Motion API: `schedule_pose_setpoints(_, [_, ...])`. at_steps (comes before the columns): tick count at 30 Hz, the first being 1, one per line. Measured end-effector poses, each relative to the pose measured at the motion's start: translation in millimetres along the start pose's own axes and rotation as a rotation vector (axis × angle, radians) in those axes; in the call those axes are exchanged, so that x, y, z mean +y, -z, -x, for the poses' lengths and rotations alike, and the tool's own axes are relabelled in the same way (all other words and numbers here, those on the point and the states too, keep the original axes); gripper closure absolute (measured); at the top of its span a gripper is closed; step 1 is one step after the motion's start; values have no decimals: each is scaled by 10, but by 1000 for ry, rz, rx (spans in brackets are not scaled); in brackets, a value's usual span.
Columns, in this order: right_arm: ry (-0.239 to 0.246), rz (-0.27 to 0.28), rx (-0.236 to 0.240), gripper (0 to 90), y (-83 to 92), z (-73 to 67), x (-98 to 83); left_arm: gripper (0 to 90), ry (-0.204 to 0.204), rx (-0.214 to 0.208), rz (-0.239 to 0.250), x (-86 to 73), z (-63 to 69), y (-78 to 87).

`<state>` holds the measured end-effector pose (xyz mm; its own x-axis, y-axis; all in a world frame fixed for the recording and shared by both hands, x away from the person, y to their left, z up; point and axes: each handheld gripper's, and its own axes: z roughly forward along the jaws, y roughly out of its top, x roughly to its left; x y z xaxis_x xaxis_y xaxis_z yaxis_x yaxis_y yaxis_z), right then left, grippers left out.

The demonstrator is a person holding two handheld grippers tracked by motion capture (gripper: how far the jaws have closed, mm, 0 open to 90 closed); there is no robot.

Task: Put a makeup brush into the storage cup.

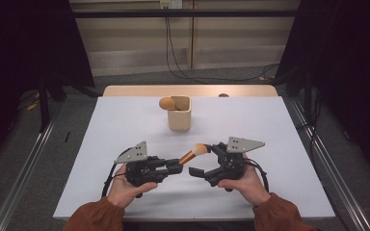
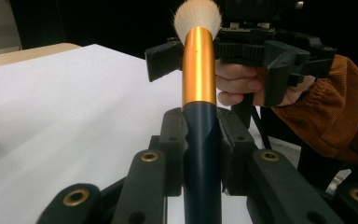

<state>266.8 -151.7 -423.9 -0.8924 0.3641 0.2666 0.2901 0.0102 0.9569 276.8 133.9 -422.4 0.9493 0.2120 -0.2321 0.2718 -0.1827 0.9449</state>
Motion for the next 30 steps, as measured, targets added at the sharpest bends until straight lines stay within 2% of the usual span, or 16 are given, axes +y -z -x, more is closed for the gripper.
schedule_pose_setpoints(3, [-17, 14, 26, 245, -19, 20, 11, 744, -1, 1, 4, -2, 2, -9])
schedule_pose_setpoints(11, [-60, 45, 50, 457, -57, 54, 9, 743, 0, -4, 12, -1, 2, -12])
schedule_pose_setpoints(17, [-90, 56, 72, 549, -83, 57, -7, 743, 1, -4, 21, 0, 2, -8])
schedule_pose_setpoints(20, [-103, 62, 94, 636, -98, 58, -14, 743, 1, 2, 24, -6, -3, -17])
schedule_pose_setpoints(26, [-147, 72, 114, 670, -111, 79, -31, 740, 1, 1, 15, -25, -18, -29])
schedule_pose_setpoints(30, [-157, 72, 125, 714, -113, 77, -21, 715, 1, 4, 11, -32, -35, -35])
